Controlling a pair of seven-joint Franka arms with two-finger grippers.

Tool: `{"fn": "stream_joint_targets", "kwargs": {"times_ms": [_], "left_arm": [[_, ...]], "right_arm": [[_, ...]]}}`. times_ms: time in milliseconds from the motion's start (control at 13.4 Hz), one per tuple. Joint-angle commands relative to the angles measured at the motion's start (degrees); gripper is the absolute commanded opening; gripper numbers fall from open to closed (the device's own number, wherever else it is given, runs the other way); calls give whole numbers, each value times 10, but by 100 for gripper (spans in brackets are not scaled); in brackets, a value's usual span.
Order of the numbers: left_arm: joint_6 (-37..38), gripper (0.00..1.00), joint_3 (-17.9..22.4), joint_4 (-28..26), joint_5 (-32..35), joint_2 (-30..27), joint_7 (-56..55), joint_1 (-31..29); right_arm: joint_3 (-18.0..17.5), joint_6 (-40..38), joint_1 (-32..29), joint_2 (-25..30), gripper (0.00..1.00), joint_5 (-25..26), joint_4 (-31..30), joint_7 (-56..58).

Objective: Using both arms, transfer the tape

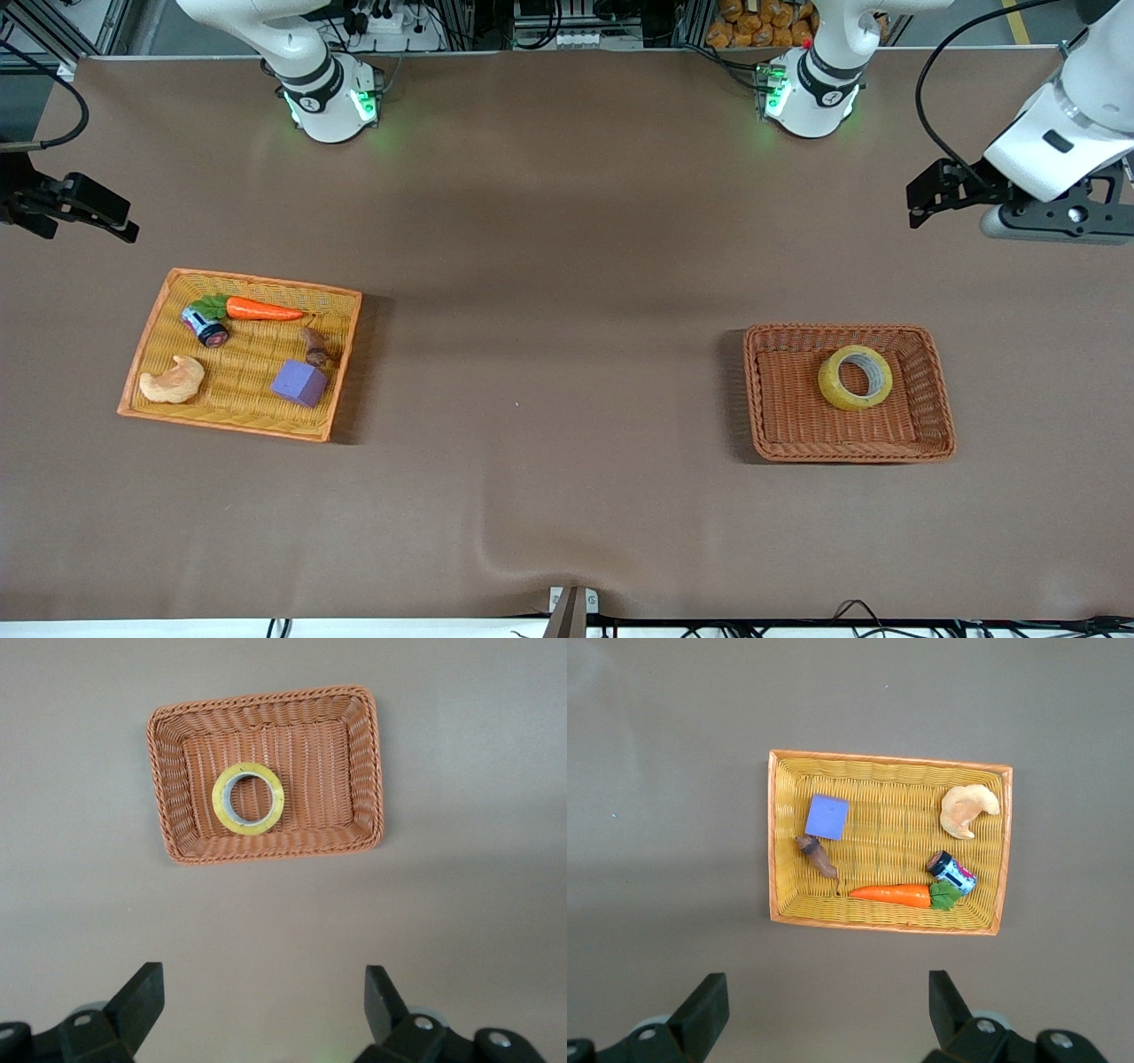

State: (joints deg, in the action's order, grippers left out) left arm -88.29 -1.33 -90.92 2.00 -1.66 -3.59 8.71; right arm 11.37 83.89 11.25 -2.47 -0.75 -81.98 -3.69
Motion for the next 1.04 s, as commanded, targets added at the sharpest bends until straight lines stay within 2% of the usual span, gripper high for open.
{"fn": "stream_joint_targets", "kwargs": {"times_ms": [0,224,970], "left_arm": [[19,100,1,11,-13,-1,3,0],[19,100,4,11,-31,-3,-25,-1],[19,100,5,9,-29,-12,-26,-1]], "right_arm": [[-3,-9,-4,-6,100,8,15,7],[-4,-10,-4,-6,100,8,16,7],[-4,-9,-4,-6,100,4,16,6]]}}
